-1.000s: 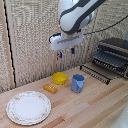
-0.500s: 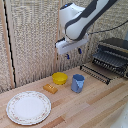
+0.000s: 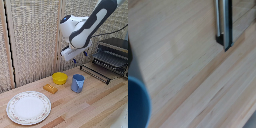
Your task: Position your gripper near the tray handle while precisely lining it up. Firmly yet gently grip the handle, ensuring a strong hold. Slide the tray into the oven in a steady manner until it's entirely inside. Relinquish the handle as it sits within the oven and extract your gripper with care.
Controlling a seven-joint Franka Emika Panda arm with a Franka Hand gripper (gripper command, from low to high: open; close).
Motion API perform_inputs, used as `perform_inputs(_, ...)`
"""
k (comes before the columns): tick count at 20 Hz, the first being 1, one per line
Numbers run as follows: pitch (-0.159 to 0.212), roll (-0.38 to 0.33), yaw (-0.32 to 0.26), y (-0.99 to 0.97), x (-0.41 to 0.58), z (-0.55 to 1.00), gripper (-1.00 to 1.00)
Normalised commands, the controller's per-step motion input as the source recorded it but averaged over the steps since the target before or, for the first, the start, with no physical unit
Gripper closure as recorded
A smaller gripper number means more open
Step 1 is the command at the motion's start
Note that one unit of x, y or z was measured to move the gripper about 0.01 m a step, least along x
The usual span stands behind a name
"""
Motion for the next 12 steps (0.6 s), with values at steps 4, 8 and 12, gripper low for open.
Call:
perform_inputs(4,0.066,-0.205,0.197,-0.32,0.0,-0.01,-1.0)
perform_inputs(8,0.059,-0.212,0.195,-0.31,0.0,0.0,-1.0)
perform_inputs(12,0.021,-0.254,0.157,-0.37,-0.014,-0.01,-1.0)
